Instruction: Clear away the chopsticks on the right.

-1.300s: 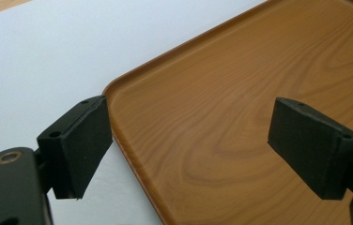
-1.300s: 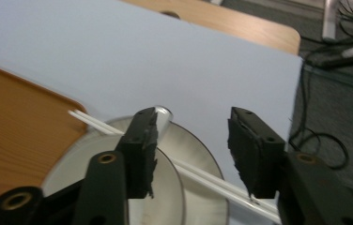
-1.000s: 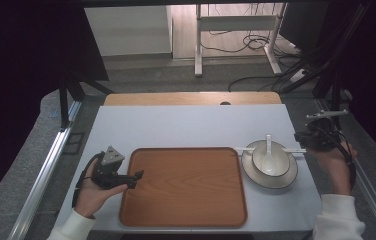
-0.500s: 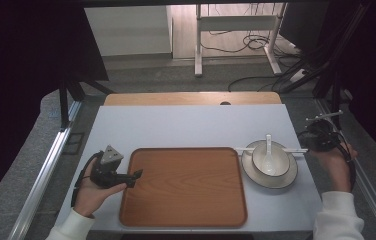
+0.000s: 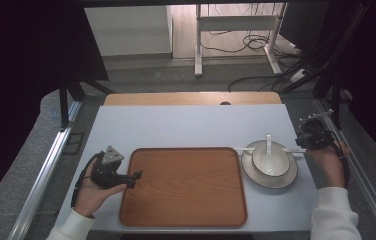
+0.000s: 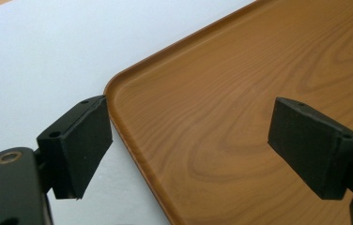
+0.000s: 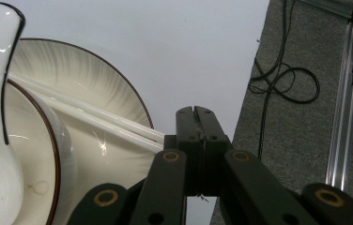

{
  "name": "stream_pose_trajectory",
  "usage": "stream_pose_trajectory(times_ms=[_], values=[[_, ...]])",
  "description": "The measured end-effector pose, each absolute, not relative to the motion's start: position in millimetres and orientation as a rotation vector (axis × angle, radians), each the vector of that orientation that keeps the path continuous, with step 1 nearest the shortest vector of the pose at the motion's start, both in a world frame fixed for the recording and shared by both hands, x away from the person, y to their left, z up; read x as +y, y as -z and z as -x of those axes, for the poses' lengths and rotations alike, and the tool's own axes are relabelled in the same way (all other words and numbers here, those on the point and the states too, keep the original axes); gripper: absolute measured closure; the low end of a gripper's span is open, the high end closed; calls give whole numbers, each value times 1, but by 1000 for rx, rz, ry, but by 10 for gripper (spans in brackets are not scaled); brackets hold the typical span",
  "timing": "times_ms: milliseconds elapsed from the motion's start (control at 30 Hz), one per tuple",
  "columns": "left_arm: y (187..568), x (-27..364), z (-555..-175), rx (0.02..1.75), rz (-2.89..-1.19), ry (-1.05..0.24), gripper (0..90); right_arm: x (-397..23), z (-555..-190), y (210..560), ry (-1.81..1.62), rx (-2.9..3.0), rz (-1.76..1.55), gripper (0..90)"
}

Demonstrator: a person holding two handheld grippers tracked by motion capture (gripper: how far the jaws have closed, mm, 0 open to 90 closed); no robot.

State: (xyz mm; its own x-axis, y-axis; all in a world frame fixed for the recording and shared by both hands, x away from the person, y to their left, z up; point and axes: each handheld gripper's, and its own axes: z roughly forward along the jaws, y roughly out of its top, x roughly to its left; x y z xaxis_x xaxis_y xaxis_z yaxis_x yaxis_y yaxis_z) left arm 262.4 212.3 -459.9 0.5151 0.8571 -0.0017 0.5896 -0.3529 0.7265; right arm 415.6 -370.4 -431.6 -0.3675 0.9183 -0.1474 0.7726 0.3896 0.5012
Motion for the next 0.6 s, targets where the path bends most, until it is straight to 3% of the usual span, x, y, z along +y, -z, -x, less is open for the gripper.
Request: stream_pose_trajectory(times_ms=[600], values=[[459,214,-262,1174,-2079,-495,136,-365,-424,450,-420,2262,-1463,897]])
